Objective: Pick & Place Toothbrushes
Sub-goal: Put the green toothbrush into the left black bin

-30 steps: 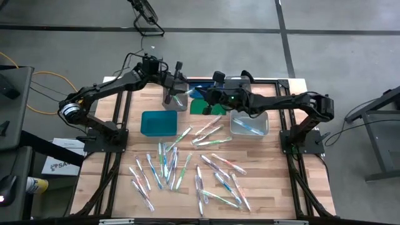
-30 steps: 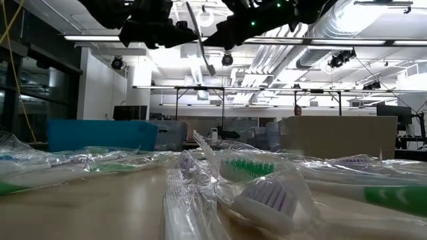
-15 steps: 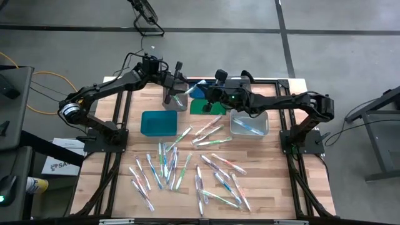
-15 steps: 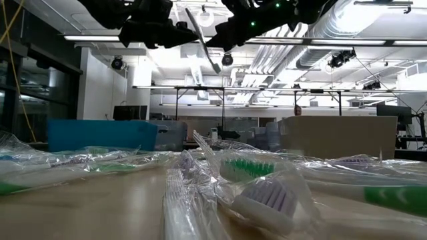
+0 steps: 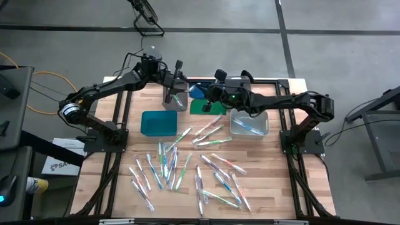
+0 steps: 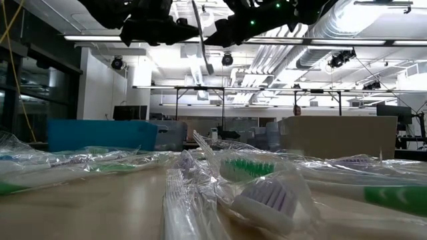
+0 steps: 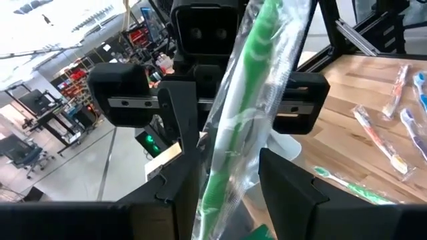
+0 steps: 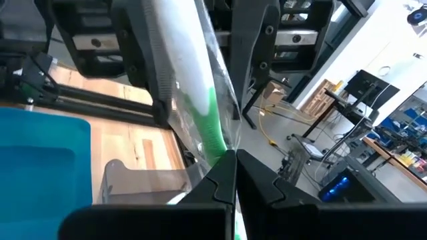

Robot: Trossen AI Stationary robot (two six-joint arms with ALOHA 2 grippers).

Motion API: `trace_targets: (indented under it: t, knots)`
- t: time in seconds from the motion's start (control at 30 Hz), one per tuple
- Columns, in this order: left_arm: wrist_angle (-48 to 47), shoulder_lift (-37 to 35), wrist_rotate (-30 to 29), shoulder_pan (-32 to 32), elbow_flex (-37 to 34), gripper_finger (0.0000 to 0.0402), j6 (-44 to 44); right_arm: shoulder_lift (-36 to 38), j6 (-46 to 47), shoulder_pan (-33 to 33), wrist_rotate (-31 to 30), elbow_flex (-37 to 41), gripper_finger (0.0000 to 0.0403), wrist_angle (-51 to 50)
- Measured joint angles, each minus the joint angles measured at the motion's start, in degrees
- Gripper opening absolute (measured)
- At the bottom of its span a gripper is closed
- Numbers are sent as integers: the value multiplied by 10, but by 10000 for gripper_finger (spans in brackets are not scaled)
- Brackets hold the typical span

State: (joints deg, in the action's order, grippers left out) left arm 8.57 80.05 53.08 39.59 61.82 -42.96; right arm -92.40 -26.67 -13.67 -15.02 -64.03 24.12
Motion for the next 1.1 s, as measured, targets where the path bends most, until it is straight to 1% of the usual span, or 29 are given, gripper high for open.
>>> trace_targets:
  t: [0.3, 0.43, 0.57, 0.7, 0.9, 0.97, 1.1]
  knots:
    - [25, 0, -4, -27, 0, 148, 10, 0, 4, 0, 10, 0, 2, 6]
    - [25, 0, -39, -38, 0, 148, 8, 0, 10, 0, 15, 0, 2, 6]
    - [25, 0, -43, -40, 0, 140, 8, 0, 10, 0, 15, 0, 2, 6]
    - [24, 0, -46, -40, 0, 103, 8, 0, 11, 1, 16, 0, 2, 6]
    - [24, 0, -48, -40, 0, 16, -3, 0, 14, 4, 17, 0, 2, 7]
    - [24, 0, -48, -40, 0, 6, -5, 0, 14, 6, 17, 0, 2, 7]
    - [24, 0, -50, -40, 0, 2, -8, 0, 14, 9, 15, 0, 2, 7]
